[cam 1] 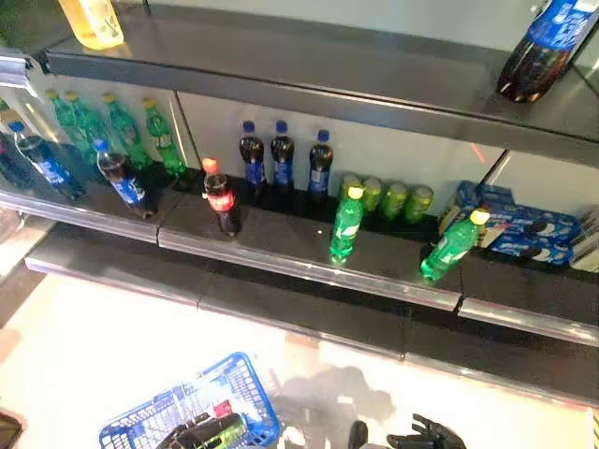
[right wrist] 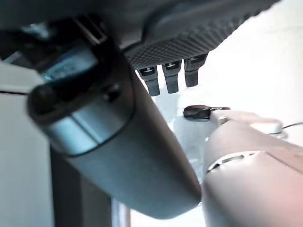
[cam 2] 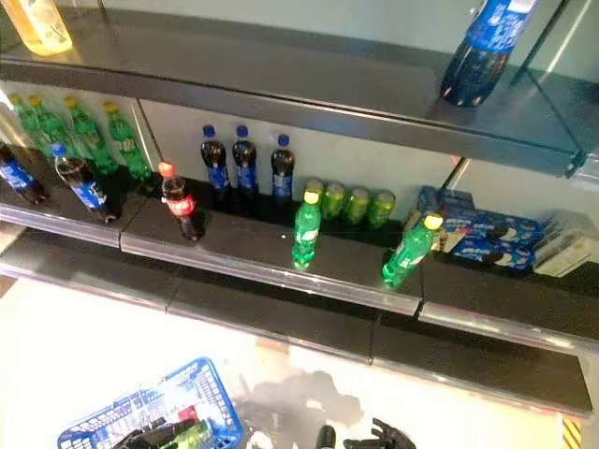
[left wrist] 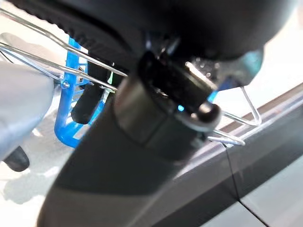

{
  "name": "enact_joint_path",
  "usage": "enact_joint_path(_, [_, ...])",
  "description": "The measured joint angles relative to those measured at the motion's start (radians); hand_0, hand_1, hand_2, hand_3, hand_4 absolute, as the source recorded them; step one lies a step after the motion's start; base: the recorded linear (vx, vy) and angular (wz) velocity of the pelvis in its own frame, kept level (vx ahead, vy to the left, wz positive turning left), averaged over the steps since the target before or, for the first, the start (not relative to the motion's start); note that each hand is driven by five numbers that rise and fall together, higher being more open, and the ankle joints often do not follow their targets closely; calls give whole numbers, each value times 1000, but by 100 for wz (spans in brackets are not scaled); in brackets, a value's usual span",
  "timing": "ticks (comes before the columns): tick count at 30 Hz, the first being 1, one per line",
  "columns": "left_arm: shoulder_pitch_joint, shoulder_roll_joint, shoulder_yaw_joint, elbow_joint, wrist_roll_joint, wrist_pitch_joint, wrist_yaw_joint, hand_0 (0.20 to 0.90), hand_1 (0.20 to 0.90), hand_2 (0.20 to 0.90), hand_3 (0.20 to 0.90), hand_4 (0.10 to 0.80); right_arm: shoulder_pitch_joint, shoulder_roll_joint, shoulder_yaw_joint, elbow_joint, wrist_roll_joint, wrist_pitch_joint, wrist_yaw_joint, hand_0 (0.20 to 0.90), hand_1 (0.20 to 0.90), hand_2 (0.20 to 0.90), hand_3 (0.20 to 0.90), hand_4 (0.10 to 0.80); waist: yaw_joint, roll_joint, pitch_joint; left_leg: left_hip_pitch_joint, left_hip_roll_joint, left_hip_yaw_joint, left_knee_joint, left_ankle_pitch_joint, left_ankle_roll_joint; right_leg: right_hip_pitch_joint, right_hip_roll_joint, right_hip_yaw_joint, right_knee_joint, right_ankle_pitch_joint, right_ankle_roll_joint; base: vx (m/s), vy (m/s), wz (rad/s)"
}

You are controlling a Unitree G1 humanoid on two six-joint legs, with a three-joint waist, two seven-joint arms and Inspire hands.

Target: Pick up the drink and place into the basket.

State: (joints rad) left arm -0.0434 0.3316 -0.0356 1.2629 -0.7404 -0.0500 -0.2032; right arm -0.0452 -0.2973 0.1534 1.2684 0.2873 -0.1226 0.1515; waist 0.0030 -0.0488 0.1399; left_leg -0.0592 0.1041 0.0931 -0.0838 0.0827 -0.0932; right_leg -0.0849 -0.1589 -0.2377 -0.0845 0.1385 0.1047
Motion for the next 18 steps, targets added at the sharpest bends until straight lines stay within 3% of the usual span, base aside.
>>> enact_joint_path(4, [-137,1,-31,-26,-54,-9,22,300,300,300,200,100,-109,-13,7,1,-1,-6,0,900,900,900,900,800,-2,24,145,-102,1,-27,0,47,-6,-86,9,-2,0,34,-11,-155,-66,17])
enact_joint_path(9, [-225,0,-54,-61,-88,-22,22,300,300,300,200,100,-174,-31,34,-11,28,-42,-1,900,900,900,900,800,-2,62,252,-167,19,-33,0,76,-15,-141,32,8,0,39,-18,-147,-37,10])
enact_joint_path(15, [-323,-5,-100,-71,-114,-27,19,300,300,300,200,100,-258,-91,105,-84,25,-148,-9,900,900,900,900,800,-9,93,324,-236,14,-46,54,75,-12,-202,26,22,45,38,-24,-139,3,4])
enact_joint_path(18, [-348,-29,-115,-102,-132,-28,17,300,300,300,200,100,-302,-105,129,-146,21,-184,-32,900,900,900,900,800,-7,102,350,-261,8,-50,91,70,-7,-235,13,20,116,5,-24,-101,-25,13])
